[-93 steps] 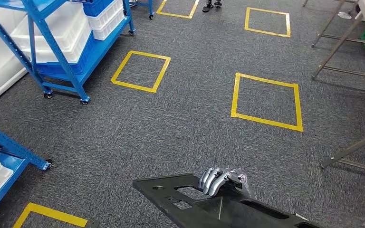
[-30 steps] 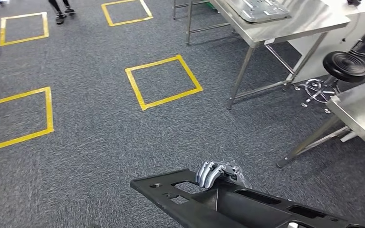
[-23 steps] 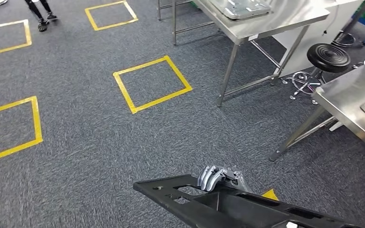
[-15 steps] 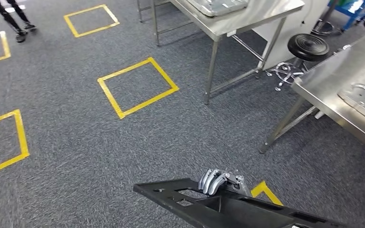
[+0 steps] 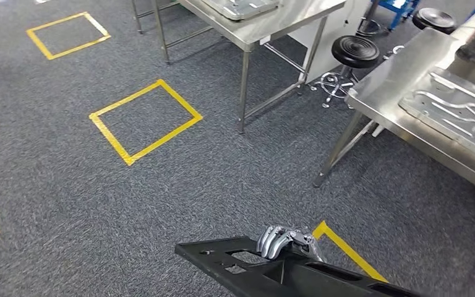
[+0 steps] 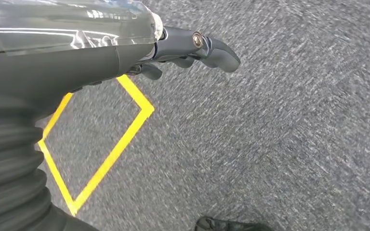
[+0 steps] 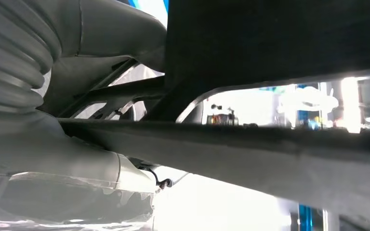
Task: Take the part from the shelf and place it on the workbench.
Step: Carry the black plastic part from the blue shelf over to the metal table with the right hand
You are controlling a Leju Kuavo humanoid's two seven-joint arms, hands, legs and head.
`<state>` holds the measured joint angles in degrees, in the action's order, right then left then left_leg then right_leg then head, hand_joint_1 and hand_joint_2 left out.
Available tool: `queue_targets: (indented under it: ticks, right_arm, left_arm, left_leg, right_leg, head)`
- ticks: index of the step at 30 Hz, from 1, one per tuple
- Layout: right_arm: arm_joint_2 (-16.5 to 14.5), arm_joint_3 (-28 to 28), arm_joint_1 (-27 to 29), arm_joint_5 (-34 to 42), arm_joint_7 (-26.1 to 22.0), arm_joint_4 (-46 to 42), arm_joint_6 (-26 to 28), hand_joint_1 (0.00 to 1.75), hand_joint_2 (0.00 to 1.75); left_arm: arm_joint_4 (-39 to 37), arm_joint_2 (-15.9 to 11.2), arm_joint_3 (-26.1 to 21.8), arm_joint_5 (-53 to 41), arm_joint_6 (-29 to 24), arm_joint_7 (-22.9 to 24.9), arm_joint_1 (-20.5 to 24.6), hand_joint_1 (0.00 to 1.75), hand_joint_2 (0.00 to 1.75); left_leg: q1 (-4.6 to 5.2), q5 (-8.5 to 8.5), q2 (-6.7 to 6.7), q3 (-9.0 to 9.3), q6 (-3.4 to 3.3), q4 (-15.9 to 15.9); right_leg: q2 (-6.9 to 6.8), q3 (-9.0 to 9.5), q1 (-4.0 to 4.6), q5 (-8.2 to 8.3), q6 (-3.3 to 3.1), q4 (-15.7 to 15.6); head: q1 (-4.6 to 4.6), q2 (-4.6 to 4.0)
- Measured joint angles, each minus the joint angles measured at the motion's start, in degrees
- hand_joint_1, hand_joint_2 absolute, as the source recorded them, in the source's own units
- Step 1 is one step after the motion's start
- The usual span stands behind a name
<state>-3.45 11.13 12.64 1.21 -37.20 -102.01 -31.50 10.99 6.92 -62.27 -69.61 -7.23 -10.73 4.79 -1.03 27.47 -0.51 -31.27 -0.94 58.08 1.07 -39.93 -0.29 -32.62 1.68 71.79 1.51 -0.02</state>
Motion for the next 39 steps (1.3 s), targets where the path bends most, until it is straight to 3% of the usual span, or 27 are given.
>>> queue_targets:
  ticks: [1, 2, 3, 4, 6, 8, 10, 11, 13, 15, 16, 17, 18, 19, 21, 23, 25, 26, 28, 30, 32, 33, 35, 36, 37, 39]
  right_arm:
    - [0.0, 0.0, 0.0, 0.0, 0.0, 0.0, 0.0, 1.24, 1.75]
    - [0.0, 0.0, 0.1, 0.0, 0.0, 0.0, -0.1, 1.24, 1.75]
    - [0.0, 0.0, 0.1, 0.0, 0.0, 0.0, -0.2, 1.24, 1.75]
    - [0.0, 0.0, 0.1, 0.0, 0.0, 0.0, -0.2, 1.24, 1.75]
    - [0.0, 0.0, 0.0, 0.0, 0.0, -0.2, -0.3, 1.24, 1.75]
    - [0.0, 0.0, -0.2, 0.1, 0.0, -0.4, -0.3, 1.24, 1.75]
    - [0.0, 0.0, -0.4, 0.2, 0.1, -0.5, -0.4, 1.24, 1.75]
    - [0.0, 0.0, -0.5, 0.3, 0.3, -0.5, -0.5, 1.24, 1.75]
    - [0.0, -0.1, -0.9, 0.4, 0.7, -0.5, -0.6, 1.24, 1.75]
    - [-0.1, -0.1, -1.3, 0.7, 1.2, -0.4, -0.8, 1.24, 1.75]
    - [-0.1, -0.1, -1.3, 0.8, 1.4, -0.4, -0.8, 1.24, 1.75]
    - [-0.1, -0.1, -1.2, 0.9, 1.6, -0.4, -0.9, 1.24, 1.75]
    - [-0.1, -0.1, -1.1, 1.0, 1.8, -0.4, -0.9, 1.24, 1.75]
    - [-0.1, -0.1, -1.0, 1.0, 1.9, -0.4, -1.0, 1.24, 1.75]
    - [-0.2, -0.1, -0.8, 1.1, 2.0, -0.4, -1.0, 1.24, 1.75]
    - [-0.3, -0.1, -0.6, 1.1, 2.0, -0.5, -1.1, 1.24, 1.75]
    - [-0.3, -0.1, -0.3, 1.1, 1.9, -0.5, -1.1, 1.24, 1.75]
    - [-0.3, -0.1, -0.1, 1.1, 1.9, -0.5, -1.0, 1.24, 1.75]
    - [-0.3, -0.1, 0.1, 1.1, 1.7, -0.7, -0.8, 1.24, 1.75]
    - [-0.3, -0.2, 0.4, 1.1, 1.3, -0.9, -0.3, 1.24, 1.75]
    - [-0.3, -0.4, 1.1, 1.1, 0.9, -0.9, 0.1, 1.24, 1.75]
    - [-0.3, -0.5, 1.4, 1.1, 0.6, -0.9, 0.3, 1.24, 1.75]
    - [-0.2, -0.8, 1.8, 1.1, 0.3, -0.9, 0.6, 1.24, 1.75]
    - [-0.2, -0.9, 1.8, 1.1, 0.2, -1.0, 0.6, 1.24, 1.75]
    - [-0.2, -1.0, 1.8, 1.1, 0.1, -1.0, 0.6, 1.24, 1.75]
    - [-0.2, -1.1, 1.7, 1.1, 0.0, -1.3, 0.4, 1.24, 1.75]
  left_arm:
    - [0.0, 0.0, 0.0, 0.1, 0.0, 0.0, -0.1, 0.0, 1.75]
    - [0.0, 0.0, 0.0, 0.2, 0.0, 0.0, -0.1, 0.0, 1.75]
    - [0.0, 0.0, 0.0, 0.3, -0.1, 0.1, -0.1, 0.0, 1.75]
    - [0.0, 0.0, 0.0, 0.4, -0.1, 0.1, 0.0, 0.0, 1.75]
    - [0.0, 0.0, 0.0, 0.5, -0.1, 0.2, 0.1, 0.0, 1.75]
    - [0.0, 0.0, 0.0, 0.7, -0.1, 0.6, 0.1, 0.0, 1.75]
    - [0.0, 0.1, -0.1, 0.9, -0.1, 1.4, 0.2, 0.0, 1.75]
    - [0.0, 0.1, -0.1, 0.9, -0.1, 2.0, 0.3, 0.0, 1.75]
    - [0.0, 0.2, -0.1, 0.8, -0.3, 3.1, 0.4, 0.0, 1.75]
    - [0.0, 0.3, -0.1, 0.6, -0.4, 4.0, 0.2, 0.0, 1.75]
    - [0.0, 0.4, -0.2, 0.6, -0.5, 4.2, 0.0, 0.0, 1.75]
    - [0.0, 0.4, -0.2, 0.5, -0.5, 4.4, -0.2, 0.0, 1.75]
    - [0.0, 0.4, -0.2, 0.4, -0.6, 4.4, -0.3, 0.0, 1.75]
    - [0.0, 0.4, -0.2, 0.3, -0.6, 4.4, -0.3, 0.0, 1.75]
    - [0.0, 0.4, -0.2, 0.0, -0.7, 4.0, -0.3, 0.0, 1.75]
    - [0.0, 0.4, -0.1, -0.3, -0.8, 3.6, -0.4, 0.0, 1.75]
    - [0.0, 0.5, -0.1, -0.4, -0.8, 3.2, -0.4, 0.0, 1.75]
    - [0.0, 0.5, -0.1, -0.5, -0.8, 3.0, -0.3, 0.0, 1.75]
    - [0.0, 0.5, -0.1, -0.7, -0.9, 2.5, -0.1, 0.0, 1.75]
    - [0.0, 0.5, 0.0, -1.0, -0.9, 1.9, -0.2, 0.0, 1.75]
    - [0.0, 0.4, 0.0, -1.3, -0.9, 1.5, -0.4, 0.0, 1.75]
    - [0.0, 0.4, 0.0, -1.4, -0.9, 1.3, -0.4, 0.0, 1.75]
    - [0.0, 0.4, 0.2, -1.5, -0.7, 0.9, -0.3, 0.0, 1.75]
    - [0.0, 0.4, 0.2, -1.5, -0.6, 0.8, -0.2, 0.0, 1.75]
    - [0.0, 0.5, 0.3, -1.5, -0.6, 0.8, -0.1, 0.0, 1.75]
    - [0.0, 0.5, 0.3, -1.5, -0.4, 1.0, 0.1, 0.0, 1.75]
  left_leg:
    - [0.07, 0.07, -0.74, -0.01, -0.05, 0.0]
    - [0.1, 0.16, -1.47, 0.02, -0.06, 0.0]
    - [0.11, 0.26, -2.14, 0.12, -0.01, 0.0]
    - [0.13, 0.38, -2.75, 0.28, 0.08, 0.0]
    - [0.27, 0.7, -3.77, 0.67, 0.4, 0.0]
    - [0.42, 0.96, -4.75, 0.92, 0.9, 0.0]
    - [0.5, 1.15, -5.78, 1.23, 1.46, -0.2]
    - [0.47, 1.42, -5.41, 1.35, 1.76, -0.1]
    - [0.41, 3.42, -2.88, 0.17, 2.21, 3.1]
    - [0.29, 6.89, -0.45, -3.38, 2.48, 10.5]
    - [0.28, 8.03, -0.13, -5.22, 2.6, 14.0]
    - [0.26, 8.13, -0.02, -6.39, 2.69, 15.8]
    - [0.25, 7.02, 0.02, -6.5, 2.73, 15.5]
    - [0.18, 4.88, 0.26, -5.51, 2.75, 12.8]
    - [-0.18, 0.89, 2.57, -2.38, 2.8, 4.9]
    - [-0.44, -0.21, 4.69, -0.8, 2.46, 1.0]
    - [-0.36, -0.02, 4.22, -0.73, 1.65, 0.8]
    - [-0.36, -0.11, 3.59, -0.67, 1.24, 0.6]
    - [-0.45, -0.24, 2.25, -0.54, 0.48, 0.3]
    - [-0.21, -0.13, 0.79, -0.49, 0.06, 0.3]
    - [0.02, 0.05, -0.75, -0.44, -0.06, 0.3]
    - [0.11, 0.16, -1.46, -0.35, -0.06, 0.3]
    - [0.29, 0.42, -2.7, 0.03, 0.04, 0.3]
    - [0.38, 0.57, -3.25, 0.29, 0.12, 0.2]
    - [0.46, 0.71, -3.73, 0.51, 0.29, 0.2]
    - [0.47, 0.87, -4.73, 0.85, 0.84, -0.1]
  right_leg:
    - [-0.32, -1.31, -0.1, -0.94, 0.11, 2.6]
    - [-0.54, -1.71, -0.16, -0.85, 0.15, 3.4]
    - [-0.78, -0.93, -0.17, 0.4, 0.09, 1.9]
    - [-1.26, 0.91, -0.11, 2.38, -0.1, -1.7]
    - [-3.52, 5.08, 0.39, 5.42, -0.83, -9.8]
    - [-4.72, 6.65, 1.01, 5.99, -1.59, -13.2]
    - [-3.57, 6.66, 1.03, 6.13, -2.18, -13.6]
    - [-2.97, 6.89, 0.85, 6.34, -2.43, -14.1]
    - [-1.87, 7.45, 0.33, 6.76, -2.97, -14.9]
    - [-0.67, 7.58, 0.21, 6.8, -3.22, -15.0]
    - [0.06, 7.58, 0.2, 6.77, -3.25, -15.0]
    - [0.82, 7.61, 0.19, 6.72, -3.24, -14.9]
    - [1.59, 7.67, 0.16, 6.65, -3.15, -14.8]
    - [2.36, 7.75, 0.08, 6.53, -2.98, -14.6]
    - [3.71, 7.65, 0.05, 6.12, -2.44, -14.0]
    - [4.86, 7.05, 0.08, 5.92, -1.77, -13.3]
    - [6.01, 6.57, -0.05, 6.07, -1.1, -13.3]
    - [5.85, 6.47, -0.09, 5.97, -0.82, -13.1]
    - [3.36, 5.13, -0.03, 4.22, -0.29, -10.3]
    - [0.26, 1.69, -0.05, 0.73, 0.1, -3.3]
    - [-0.6, -1.34, -0.14, -1.08, 0.24, 2.6]
    - [-0.74, -1.45, -0.12, -0.45, 0.16, 2.7]
    - [-1.5, 1.79, 0.08, 3.23, -0.43, -3.6]
    - [-2.66, 3.91, 0.37, 4.69, -1.0, -7.7]
    - [-3.8, 5.57, 0.67, 5.66, -1.56, -10.9]
    - [-4.95, 6.61, 1.24, 5.83, -2.39, -13.3]
  head:
    - [0.0, 0.01]
    - [0.0, 0.01]
    - [0.0, 0.0]
    - [0.0, 0.0]
    - [0.0, -0.01]
    - [0.0, 0.0]
    - [0.01, 0.0]
    - [0.01, 0.0]
    - [0.02, -0.01]
    - [0.02, -0.01]
    - [0.02, -0.01]
    - [0.02, 0.0]
    - [0.02, 0.0]
    - [0.02, 0.0]
    - [0.02, -0.01]
    - [0.02, 0.0]
    - [0.01, 0.0]
    - [0.0, 0.0]
    - [-0.02, -0.01]
    - [-0.03, -0.01]
    - [-0.02, 0.0]
    - [-0.02, 0.0]
    - [-0.02, 0.0]
    - [-0.02, -0.01]
    - [-0.03, -0.01]
    - [-0.03, 0.0]
